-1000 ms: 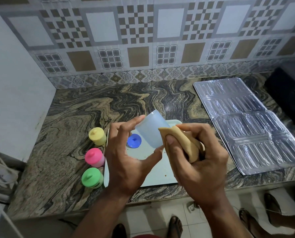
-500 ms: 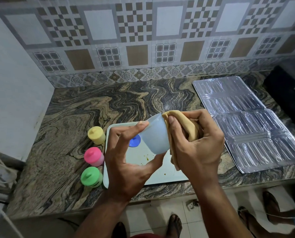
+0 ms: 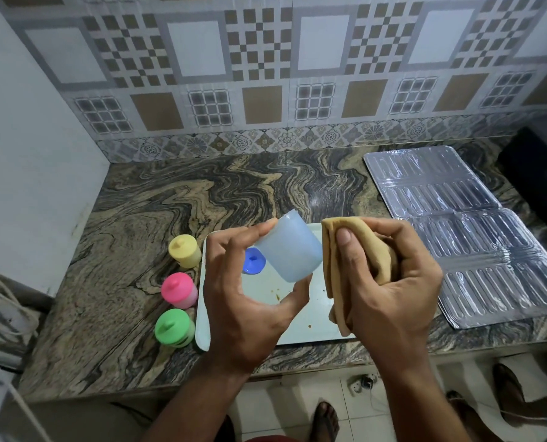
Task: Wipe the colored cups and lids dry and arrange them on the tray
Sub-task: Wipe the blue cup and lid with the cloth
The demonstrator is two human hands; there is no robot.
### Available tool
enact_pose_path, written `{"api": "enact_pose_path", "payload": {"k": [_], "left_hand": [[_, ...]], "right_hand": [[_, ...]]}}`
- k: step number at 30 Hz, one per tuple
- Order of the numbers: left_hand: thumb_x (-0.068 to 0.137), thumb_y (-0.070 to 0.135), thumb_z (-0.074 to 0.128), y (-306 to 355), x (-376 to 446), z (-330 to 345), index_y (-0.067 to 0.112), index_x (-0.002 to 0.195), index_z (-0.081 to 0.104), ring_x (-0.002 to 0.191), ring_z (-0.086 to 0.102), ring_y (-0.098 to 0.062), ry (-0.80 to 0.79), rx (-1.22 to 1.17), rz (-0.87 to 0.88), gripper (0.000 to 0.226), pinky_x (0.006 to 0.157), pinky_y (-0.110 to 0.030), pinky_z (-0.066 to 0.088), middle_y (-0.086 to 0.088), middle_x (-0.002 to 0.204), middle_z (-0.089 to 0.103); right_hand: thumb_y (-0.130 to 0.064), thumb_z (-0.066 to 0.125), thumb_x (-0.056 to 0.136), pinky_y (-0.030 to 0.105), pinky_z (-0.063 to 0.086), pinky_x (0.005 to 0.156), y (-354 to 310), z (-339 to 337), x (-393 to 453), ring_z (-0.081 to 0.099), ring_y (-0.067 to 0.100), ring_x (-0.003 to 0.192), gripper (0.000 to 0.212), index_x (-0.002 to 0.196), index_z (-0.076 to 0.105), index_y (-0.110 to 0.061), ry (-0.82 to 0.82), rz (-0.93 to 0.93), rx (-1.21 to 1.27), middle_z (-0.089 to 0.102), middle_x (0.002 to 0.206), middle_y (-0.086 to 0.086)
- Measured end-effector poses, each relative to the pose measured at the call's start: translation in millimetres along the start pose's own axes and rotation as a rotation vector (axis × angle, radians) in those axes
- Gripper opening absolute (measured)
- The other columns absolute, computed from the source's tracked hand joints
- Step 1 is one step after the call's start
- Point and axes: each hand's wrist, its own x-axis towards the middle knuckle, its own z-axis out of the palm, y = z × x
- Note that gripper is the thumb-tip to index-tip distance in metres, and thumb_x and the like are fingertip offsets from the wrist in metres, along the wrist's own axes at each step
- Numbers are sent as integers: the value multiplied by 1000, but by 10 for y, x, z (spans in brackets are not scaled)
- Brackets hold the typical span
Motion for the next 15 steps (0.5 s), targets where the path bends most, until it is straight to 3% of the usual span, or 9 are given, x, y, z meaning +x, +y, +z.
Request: {"api": "enact_pose_path", "payload": {"k": [2, 6, 9, 12, 15], "left_hand": [[63, 26, 99, -9, -14, 7, 17, 125, 66, 107, 57, -10, 7, 26, 33, 71, 90, -19, 45, -4, 116, 60], [66, 37, 95, -3, -34, 22, 30, 126, 65, 110, 59, -11, 6, 36, 89, 68, 86, -48, 53, 13, 119, 50], [69, 45, 91, 9, -33, 37, 31, 126, 64, 109, 56, -3, -2, 31, 78, 65, 85, -51, 54, 19, 119, 46], [73, 42, 81, -3, -40, 41, 32, 125, 62, 113, 50, 8, 2, 26, 32, 56, 87, -51, 54, 24, 117, 44], [73, 30, 82, -6, -46, 18, 41, 131, 64, 113, 56, -1, -17, 22, 15, 62, 89, -51, 54, 17, 117, 50]], "right_hand": [[-34, 79, 93, 50, 60, 51, -41, 7, 42, 71, 29, 56, 8, 98, 73, -31, -16, -6, -14, 75, 78, -3], [-32, 80, 92, 36, 57, 56, -88, 107, 94, 69, 14, 60, 9, 95, 73, -28, -23, -68, -122, 73, 77, -8], [-29, 81, 92, 22, 54, 65, -90, 205, 42, 69, 7, 71, 10, 96, 75, -22, -68, -147, -213, 74, 84, -14], [-19, 84, 91, 19, 53, 71, -60, 249, -69, 70, 5, 78, 12, 100, 77, -15, -174, -232, -276, 75, 91, -9], [-16, 86, 89, 17, 51, 72, -30, 226, -97, 68, 4, 78, 13, 97, 75, -14, -255, -292, -298, 73, 89, -9]]}}
